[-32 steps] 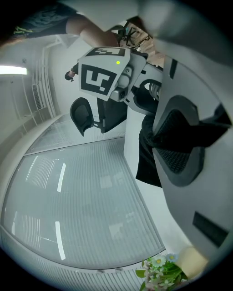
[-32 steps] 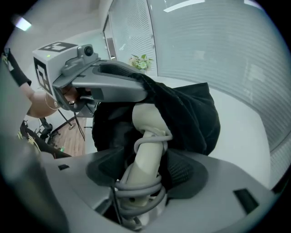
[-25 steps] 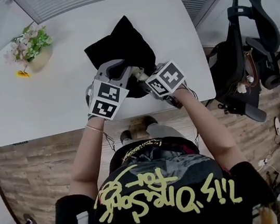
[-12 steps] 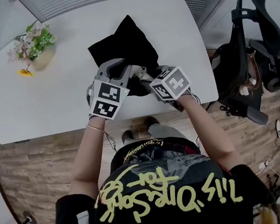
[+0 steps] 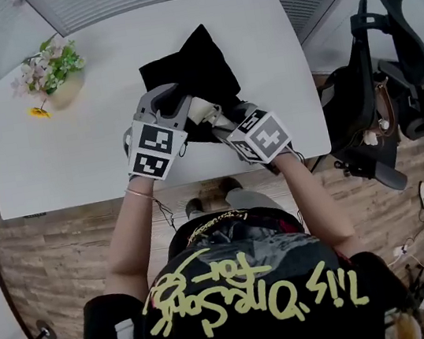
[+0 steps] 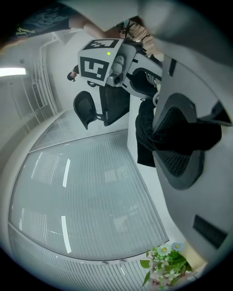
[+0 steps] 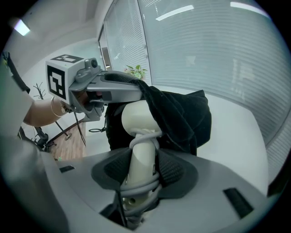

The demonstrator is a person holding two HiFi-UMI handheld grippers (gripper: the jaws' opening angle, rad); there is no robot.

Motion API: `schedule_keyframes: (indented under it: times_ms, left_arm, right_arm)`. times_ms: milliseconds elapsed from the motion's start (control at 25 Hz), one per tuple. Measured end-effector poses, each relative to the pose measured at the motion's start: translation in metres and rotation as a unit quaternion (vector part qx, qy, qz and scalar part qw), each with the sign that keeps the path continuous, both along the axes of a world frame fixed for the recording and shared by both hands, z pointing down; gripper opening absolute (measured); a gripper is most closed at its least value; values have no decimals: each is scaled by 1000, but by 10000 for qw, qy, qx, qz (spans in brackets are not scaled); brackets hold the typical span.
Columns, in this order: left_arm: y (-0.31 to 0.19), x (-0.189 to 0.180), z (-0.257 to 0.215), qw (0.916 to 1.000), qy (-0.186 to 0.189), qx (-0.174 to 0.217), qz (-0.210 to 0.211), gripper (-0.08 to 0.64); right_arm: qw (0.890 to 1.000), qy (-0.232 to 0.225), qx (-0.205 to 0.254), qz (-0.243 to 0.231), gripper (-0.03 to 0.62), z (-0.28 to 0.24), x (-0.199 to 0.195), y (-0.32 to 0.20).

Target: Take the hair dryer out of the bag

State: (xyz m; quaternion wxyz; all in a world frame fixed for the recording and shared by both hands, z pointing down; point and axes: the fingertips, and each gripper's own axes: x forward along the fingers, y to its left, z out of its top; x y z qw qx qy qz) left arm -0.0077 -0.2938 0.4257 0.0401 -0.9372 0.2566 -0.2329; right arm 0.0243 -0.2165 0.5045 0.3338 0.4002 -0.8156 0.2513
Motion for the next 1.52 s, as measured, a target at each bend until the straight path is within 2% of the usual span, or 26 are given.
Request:
schedule_keyframes:
  times_ms: [200, 400, 600, 760, 960, 1320, 1520]
  left_arm:
    - [-12, -11, -7, 9997, -46, 147, -195, 103]
    - [-19, -26, -5, 9992, -15, 59, -394, 97]
    - [-18, -22, -2, 9988, -178, 164, -414, 44]
    - [-24, -17, 0, 9987, -288, 198, -364, 54]
    - [-27, -13, -4, 9979, -485, 331, -258, 55]
    - [-28, -8, -5, 9976, -518, 456, -54, 64]
    - [-32, -9, -2, 9971, -597, 475, 88, 75]
  right_arm:
    - [9998, -109, 151, -62, 189, -11, -2, 3]
    - [9993, -156, 290, -163, 189, -19, -5, 6]
    - [9980, 223, 514, -294, 189, -16, -11, 9]
    - [9973, 320, 570, -323, 189, -15, -14, 9]
    - [9913, 966, 747, -486, 189, -21, -13, 11]
    - [9866, 1215, 902, -603, 189, -28, -11, 11]
    - [9828, 1356, 946, -817, 189, -29, -12, 12]
